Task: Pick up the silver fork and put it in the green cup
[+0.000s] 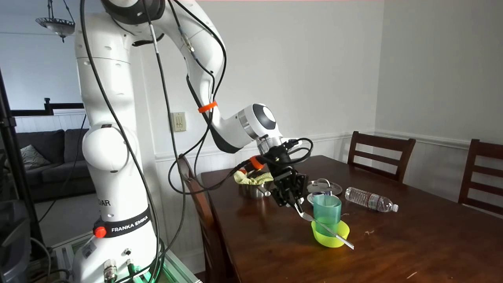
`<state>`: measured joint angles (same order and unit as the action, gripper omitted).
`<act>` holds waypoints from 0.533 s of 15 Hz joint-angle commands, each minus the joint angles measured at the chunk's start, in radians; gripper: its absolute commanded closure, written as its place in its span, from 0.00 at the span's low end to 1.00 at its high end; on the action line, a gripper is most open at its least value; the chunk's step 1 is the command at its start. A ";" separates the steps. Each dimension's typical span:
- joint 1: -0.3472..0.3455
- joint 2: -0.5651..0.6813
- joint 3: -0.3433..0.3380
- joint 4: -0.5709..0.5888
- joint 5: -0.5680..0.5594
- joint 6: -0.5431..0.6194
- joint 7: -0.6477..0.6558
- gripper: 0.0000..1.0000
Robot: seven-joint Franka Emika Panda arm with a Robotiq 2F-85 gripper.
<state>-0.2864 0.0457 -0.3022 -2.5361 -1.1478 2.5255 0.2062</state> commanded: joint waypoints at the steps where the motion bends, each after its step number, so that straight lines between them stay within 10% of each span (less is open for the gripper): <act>1: -0.003 -0.093 0.005 -0.009 0.113 -0.043 -0.140 0.98; 8: -0.003 -0.078 0.004 0.002 0.108 -0.029 -0.133 0.93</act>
<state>-0.2860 -0.0309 -0.3020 -2.5346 -1.0427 2.4984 0.0752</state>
